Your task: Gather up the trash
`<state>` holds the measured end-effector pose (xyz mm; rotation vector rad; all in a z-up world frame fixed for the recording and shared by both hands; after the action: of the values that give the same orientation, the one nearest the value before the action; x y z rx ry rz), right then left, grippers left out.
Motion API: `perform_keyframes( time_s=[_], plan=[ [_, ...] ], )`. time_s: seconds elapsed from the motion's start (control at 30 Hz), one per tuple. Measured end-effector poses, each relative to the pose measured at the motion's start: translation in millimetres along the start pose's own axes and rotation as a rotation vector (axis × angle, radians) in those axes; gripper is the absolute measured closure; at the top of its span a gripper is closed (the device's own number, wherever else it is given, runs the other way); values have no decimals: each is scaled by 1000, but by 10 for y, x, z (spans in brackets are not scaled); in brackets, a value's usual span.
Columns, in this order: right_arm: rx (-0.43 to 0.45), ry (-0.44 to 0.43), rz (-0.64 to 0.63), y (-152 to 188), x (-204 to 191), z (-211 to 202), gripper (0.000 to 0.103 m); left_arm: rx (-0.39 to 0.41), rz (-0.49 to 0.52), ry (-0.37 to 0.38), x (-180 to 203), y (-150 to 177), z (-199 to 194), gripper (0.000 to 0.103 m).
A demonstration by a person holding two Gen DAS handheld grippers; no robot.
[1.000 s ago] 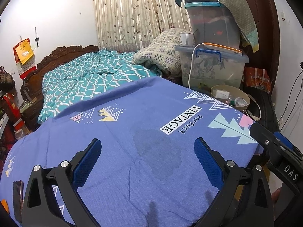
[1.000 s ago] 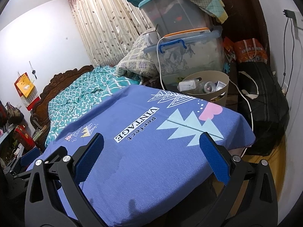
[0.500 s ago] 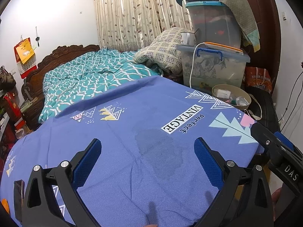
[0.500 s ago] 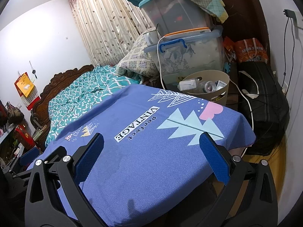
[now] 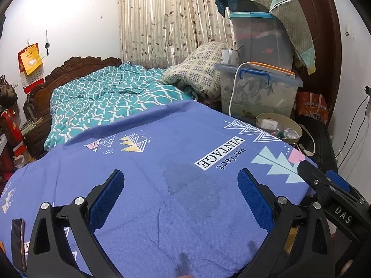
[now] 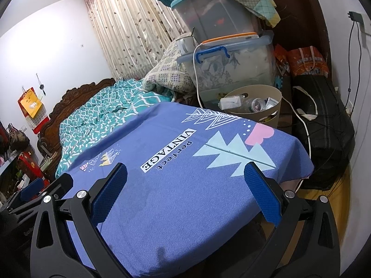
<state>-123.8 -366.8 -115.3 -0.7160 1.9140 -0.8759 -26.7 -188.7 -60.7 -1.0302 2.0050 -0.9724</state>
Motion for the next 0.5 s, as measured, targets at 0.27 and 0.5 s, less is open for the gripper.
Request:
perform_keyframes(
  time_s=[0.27, 0.5],
  plan=[
    [-1, 1, 0, 2, -2, 3, 3, -20, 5, -9, -13, 31, 51, 8],
    [0, 1, -1, 0, -6, 0, 3, -32, 11, -21, -11, 53, 97, 8]
  ],
)
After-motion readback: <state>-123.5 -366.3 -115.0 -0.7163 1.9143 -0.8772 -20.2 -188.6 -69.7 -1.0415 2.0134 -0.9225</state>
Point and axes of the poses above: each gripper's, at about its wrist camera, not at the fingertips, and z roughly the way its jaws point, x to its right, y to its underside, the point moved 10 cm from there along z, roughly the way its jaws point, and after that the axes turned 15 degrees about -y, right-handed, at the moved point
